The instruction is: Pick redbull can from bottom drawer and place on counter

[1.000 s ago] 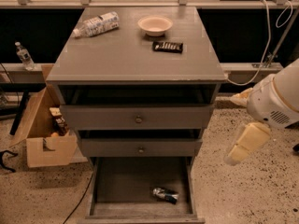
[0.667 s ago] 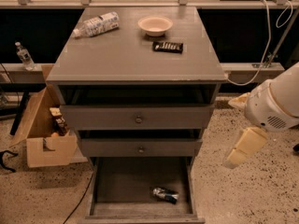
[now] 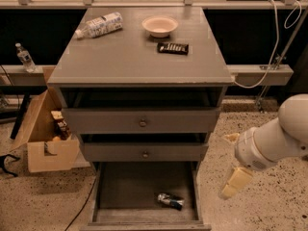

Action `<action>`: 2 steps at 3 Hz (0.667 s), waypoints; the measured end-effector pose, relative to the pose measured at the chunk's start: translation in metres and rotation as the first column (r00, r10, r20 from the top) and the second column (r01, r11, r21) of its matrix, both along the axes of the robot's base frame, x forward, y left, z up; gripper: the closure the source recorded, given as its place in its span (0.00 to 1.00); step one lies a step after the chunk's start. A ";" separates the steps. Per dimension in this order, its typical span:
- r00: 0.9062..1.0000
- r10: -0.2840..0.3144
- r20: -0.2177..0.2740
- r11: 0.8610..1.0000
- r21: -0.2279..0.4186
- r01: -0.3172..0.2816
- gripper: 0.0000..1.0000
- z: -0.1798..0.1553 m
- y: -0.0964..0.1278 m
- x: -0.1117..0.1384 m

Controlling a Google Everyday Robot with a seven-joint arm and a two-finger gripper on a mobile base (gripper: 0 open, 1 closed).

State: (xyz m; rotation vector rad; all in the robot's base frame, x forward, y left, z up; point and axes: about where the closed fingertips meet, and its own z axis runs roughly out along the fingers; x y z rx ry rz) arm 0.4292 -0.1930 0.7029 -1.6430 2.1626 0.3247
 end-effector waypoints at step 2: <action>0.999 -0.034 -0.025 0.998 0.060 0.036 0.00 -0.117 0.025 0.021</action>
Offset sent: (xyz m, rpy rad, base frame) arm 0.0341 0.0389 -0.1702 0.1014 0.0578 -0.0632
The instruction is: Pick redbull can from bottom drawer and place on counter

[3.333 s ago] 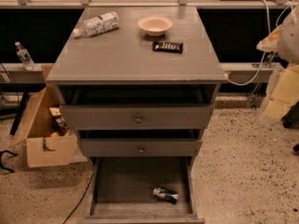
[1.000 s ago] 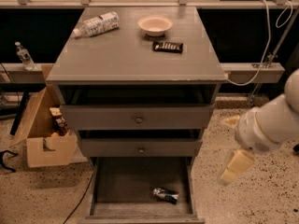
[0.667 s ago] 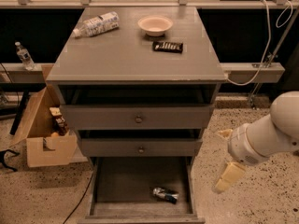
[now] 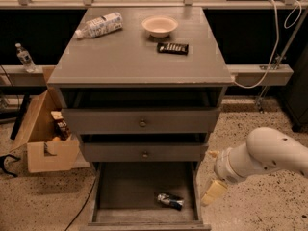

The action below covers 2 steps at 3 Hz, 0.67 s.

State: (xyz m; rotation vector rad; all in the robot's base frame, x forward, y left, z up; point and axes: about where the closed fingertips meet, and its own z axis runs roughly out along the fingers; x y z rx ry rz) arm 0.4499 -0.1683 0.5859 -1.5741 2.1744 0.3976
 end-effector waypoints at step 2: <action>0.999 -0.039 0.003 0.999 0.005 0.039 0.00 -0.033 -0.002 0.011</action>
Offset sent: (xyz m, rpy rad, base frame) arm 0.0484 -0.0116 -0.1376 0.0242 -0.0194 -0.1721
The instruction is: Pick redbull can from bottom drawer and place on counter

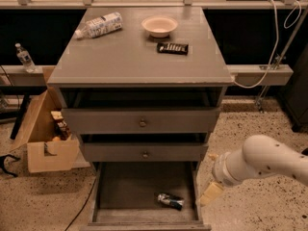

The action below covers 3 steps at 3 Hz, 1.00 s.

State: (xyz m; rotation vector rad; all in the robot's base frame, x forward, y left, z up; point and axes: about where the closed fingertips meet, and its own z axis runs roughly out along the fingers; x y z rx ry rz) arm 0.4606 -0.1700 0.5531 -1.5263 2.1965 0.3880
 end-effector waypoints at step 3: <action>0.987 -0.157 -0.031 0.984 0.086 0.159 0.00 -0.203 0.007 0.055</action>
Offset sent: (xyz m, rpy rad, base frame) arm 0.0658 0.0005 -0.2095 0.0613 0.0263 -0.1583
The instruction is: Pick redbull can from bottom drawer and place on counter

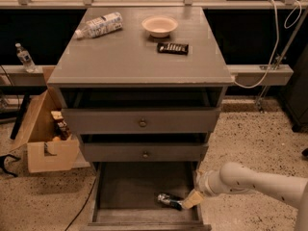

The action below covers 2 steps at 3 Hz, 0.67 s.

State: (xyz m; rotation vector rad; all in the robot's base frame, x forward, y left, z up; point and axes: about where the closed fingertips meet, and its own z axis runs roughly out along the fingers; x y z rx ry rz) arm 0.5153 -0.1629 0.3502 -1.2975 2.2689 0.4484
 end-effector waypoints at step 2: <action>0.999 0.038 -0.008 0.999 0.006 -0.038 0.00 -0.029 0.001 0.006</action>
Offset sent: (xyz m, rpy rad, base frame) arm 0.0181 -0.0001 -0.0786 0.0138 0.0169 0.1005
